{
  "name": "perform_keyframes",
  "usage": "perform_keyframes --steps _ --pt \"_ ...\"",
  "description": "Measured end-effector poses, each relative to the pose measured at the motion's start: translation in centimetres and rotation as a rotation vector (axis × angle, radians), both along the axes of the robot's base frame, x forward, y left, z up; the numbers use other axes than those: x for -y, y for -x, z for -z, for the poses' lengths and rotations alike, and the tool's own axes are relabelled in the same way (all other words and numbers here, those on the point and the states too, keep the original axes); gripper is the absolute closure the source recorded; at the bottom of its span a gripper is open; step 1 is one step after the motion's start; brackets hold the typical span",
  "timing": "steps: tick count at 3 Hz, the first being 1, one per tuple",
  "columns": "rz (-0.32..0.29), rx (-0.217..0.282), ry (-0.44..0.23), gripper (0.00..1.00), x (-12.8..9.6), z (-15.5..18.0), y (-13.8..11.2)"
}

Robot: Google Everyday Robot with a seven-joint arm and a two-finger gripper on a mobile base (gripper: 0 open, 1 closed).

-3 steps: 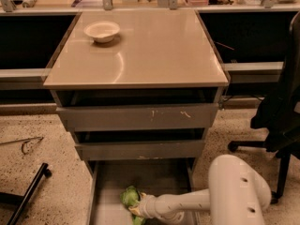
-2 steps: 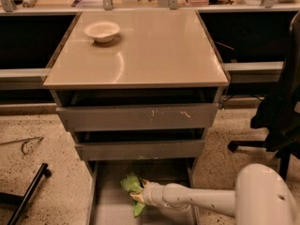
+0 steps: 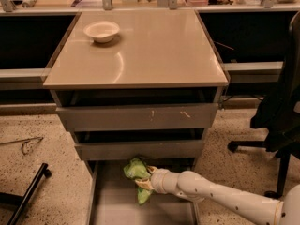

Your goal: Pick green rice chip bag from bottom drawer and place on counter

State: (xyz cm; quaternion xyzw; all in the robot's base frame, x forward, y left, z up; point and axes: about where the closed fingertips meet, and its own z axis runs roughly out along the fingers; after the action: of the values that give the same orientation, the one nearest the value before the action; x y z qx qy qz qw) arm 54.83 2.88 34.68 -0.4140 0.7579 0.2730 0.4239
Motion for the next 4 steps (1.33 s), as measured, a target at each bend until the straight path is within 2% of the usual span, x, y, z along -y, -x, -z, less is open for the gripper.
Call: perform_keyframes --steps 1,2,3,4 --pt "0.000 0.000 0.000 1.00 0.0 0.0 0.0" --pt "0.001 0.014 -0.025 1.00 0.2 -2.9 -0.5" --pt "-0.006 0.026 -0.090 1.00 0.5 -10.7 -0.3" --pt "0.016 0.071 -0.111 1.00 1.3 -20.4 -0.1"
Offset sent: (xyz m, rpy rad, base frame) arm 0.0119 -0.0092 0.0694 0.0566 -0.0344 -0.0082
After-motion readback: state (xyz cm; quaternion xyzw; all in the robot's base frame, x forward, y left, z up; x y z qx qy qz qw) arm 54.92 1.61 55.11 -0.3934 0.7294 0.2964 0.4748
